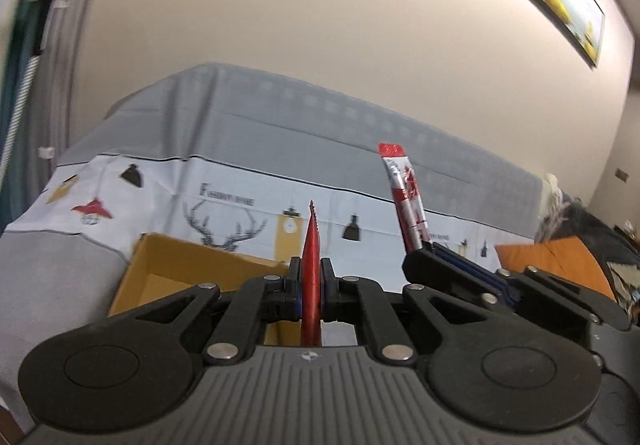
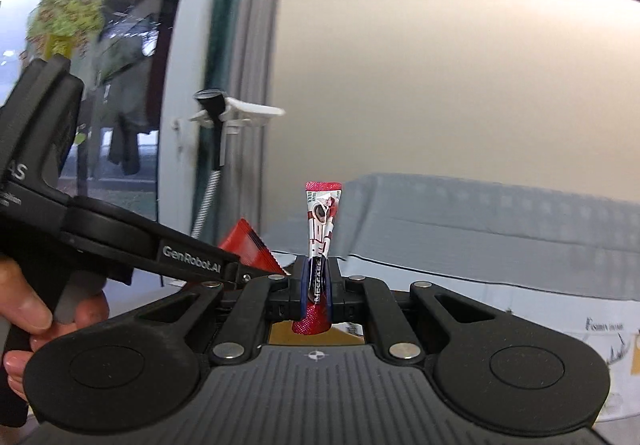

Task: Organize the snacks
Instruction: 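Carry both snacks over the box and open both tools to drop them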

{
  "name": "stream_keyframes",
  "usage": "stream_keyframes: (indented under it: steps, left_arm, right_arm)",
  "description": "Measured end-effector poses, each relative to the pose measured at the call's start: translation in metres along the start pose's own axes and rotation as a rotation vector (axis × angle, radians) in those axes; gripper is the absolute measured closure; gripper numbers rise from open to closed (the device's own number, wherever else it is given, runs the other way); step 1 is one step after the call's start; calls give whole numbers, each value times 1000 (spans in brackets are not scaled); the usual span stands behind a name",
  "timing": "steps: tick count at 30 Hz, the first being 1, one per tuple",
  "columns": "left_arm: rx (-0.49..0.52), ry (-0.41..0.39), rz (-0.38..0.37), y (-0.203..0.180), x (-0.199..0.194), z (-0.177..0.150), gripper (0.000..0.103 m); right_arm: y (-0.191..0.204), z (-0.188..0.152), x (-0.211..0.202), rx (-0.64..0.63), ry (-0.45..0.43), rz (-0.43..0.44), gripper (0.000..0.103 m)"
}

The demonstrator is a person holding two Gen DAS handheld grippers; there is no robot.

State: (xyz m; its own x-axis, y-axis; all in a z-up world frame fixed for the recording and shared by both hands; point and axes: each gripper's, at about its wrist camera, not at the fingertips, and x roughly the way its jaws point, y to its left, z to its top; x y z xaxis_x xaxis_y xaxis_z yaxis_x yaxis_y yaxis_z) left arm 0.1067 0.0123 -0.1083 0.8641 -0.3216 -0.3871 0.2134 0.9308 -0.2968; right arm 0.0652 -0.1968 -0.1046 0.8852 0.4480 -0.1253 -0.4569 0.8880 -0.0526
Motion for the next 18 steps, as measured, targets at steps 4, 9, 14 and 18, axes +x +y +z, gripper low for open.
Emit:
stream_keyframes:
  steps: [4,9,14,18]
  left_arm:
    - [-28,-2,12,30,2,-9,96]
    - [-118,93,26,77,42,-33,96]
    - [-144,248,90,115,90,-68,96]
    - [-148,331,120,136,116,-94,96]
  right_arm:
    - [17,1,18,-10,45,48,95]
    - [36,-19,45,-31,157,69,95]
    - [43,-52,82,-14,287,77,94]
    - [44,-84,107,27,373,70,94]
